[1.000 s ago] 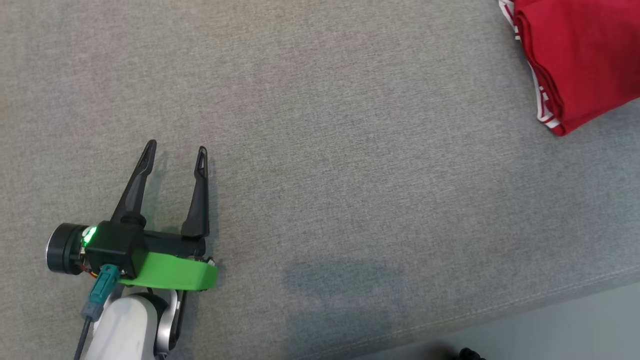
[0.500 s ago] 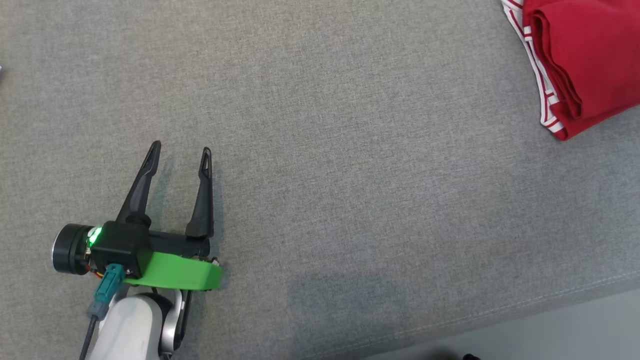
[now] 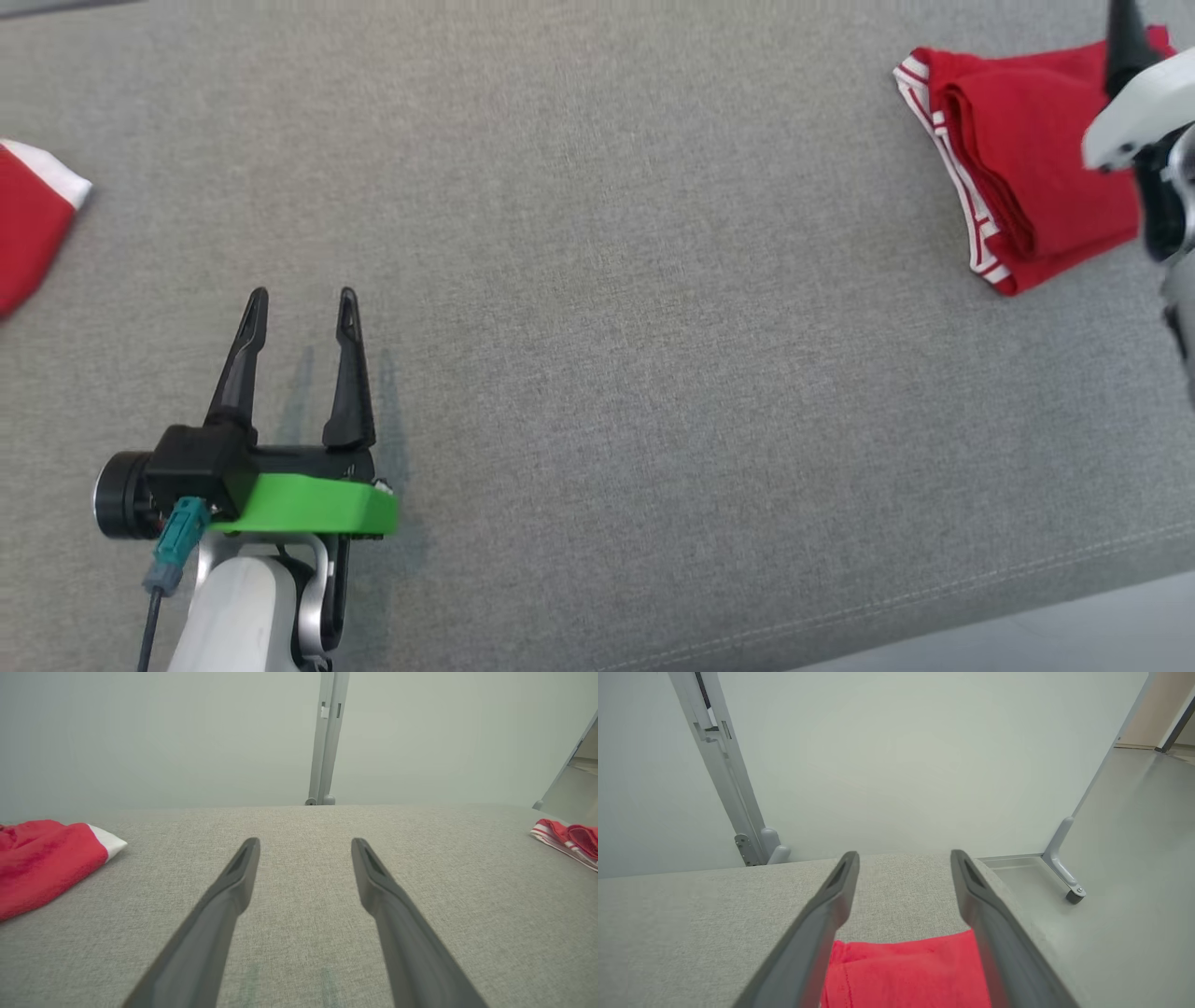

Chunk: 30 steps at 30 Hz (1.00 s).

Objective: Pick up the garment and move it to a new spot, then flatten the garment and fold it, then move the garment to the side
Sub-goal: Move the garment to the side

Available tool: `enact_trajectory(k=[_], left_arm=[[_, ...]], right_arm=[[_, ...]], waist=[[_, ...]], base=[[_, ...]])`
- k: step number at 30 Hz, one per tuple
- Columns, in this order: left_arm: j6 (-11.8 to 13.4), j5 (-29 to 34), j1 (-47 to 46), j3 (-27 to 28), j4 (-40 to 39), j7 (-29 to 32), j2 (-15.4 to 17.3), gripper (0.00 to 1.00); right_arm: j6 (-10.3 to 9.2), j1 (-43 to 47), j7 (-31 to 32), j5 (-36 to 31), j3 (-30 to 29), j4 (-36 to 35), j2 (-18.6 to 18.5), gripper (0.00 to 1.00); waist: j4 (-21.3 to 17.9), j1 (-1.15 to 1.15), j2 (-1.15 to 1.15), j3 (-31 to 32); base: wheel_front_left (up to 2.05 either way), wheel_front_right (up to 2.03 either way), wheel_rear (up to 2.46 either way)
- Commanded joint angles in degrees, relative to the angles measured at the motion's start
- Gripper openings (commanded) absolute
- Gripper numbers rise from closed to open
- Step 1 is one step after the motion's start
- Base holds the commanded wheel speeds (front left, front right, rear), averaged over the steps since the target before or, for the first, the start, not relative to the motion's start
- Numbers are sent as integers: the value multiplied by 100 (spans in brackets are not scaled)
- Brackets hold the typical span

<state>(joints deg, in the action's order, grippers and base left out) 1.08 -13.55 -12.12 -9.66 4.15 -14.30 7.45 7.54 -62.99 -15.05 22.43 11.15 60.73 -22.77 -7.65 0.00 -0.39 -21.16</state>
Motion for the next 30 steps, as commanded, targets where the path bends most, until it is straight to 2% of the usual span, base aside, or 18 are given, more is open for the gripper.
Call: enact_trajectory(k=[1, 11, 17, 25, 30], left_arm=[[50, -59, 3, 92, 145, -59, -58, 100], [105, -171, 473, 568, 343, -86, -306, 100], [38, -97, 933, 734, 348, -87, -385, 100], [28, -65, 1398, 782, 290, -88, -428, 100], [-9, -119, 1559, 791, 301, -88, -445, 100]], right_arm=[[-11, 295, -17, -35, -51, -314, 109, 100], [-10, 1941, -16, -73, -281, -1904, 683, 100], [-11, 3202, -17, -376, -416, -2982, 1107, 100], [-10, 4536, 63, -892, -723, -4180, 1745, 100], [-11, 5274, 164, -1300, -736, -4894, 1933, 100]], waist=[[153, 0, 39, 479], [489, 0, 39, 1368], [612, 0, 39, 1748], [677, 0, 39, 1977], [717, 0, 39, 2028]], base=[[0, 0, 0], [0, 0, 0], [0, 0, 0], [0, 0, 0], [0, 0, 0]])
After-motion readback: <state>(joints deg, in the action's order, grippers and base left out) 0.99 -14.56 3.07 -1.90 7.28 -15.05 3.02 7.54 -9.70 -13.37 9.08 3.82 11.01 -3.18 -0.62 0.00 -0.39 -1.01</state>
